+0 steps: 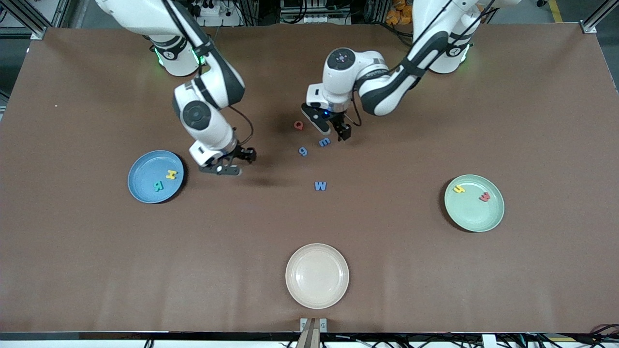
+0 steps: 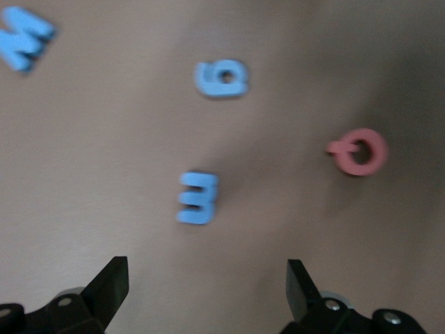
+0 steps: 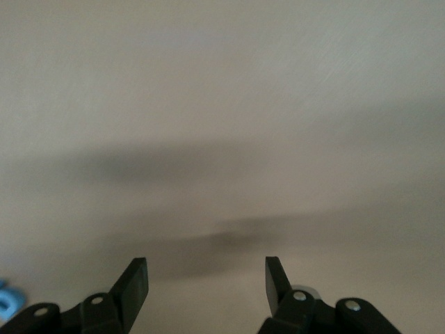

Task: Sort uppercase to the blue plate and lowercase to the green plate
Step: 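Grasp the blue 3 with the left gripper while the right gripper reaches pink Q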

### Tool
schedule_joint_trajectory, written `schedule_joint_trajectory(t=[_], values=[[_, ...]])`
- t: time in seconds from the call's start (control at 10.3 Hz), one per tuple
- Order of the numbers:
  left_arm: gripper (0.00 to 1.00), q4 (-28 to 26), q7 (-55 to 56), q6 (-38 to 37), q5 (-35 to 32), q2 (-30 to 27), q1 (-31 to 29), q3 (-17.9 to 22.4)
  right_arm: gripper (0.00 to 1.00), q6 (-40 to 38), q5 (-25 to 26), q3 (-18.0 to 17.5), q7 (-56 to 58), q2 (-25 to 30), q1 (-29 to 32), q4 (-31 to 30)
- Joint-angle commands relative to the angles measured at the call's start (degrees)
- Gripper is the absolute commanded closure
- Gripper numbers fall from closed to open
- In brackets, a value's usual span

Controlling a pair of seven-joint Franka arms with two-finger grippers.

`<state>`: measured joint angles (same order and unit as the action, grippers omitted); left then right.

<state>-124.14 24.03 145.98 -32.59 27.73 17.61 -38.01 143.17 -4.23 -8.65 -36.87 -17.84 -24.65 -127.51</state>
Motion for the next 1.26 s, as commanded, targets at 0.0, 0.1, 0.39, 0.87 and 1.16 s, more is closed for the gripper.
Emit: schedule_joint_trajectory(t=[0.0,0.1,0.39,0.87,1.16], values=[[0.00,1.4,-4.4,-0.4,-1.7,2.0,0.4,0.4,0.23,2.4,-0.5,-3.3,-5.3,2.8,0.0,-3.9],[0.00,1.4,-7.4,-0.3,-1.7,2.1,0.4,0.6,0.23,5.0,-0.4,-5.4,-9.0,2.6,0.0,-5.2],[0.01,3.1,-12.9,-0.2,-1.6,3.5,0.2,1.7,0.26,6.1,-0.4,-9.0,-15.9,2.3,-0.7,-5.7],[0.06,7.3,-14.4,-0.2,-1.7,7.8,0.6,2.6,0.27,11.7,0.0,-12.0,-20.9,0.6,-1.9,-7.3],[0.10,8.2,-14.4,-0.2,-1.6,9.0,1.2,2.7,0.27,11.5,3.4,-12.0,-21.1,0.6,-1.9,-7.7]])
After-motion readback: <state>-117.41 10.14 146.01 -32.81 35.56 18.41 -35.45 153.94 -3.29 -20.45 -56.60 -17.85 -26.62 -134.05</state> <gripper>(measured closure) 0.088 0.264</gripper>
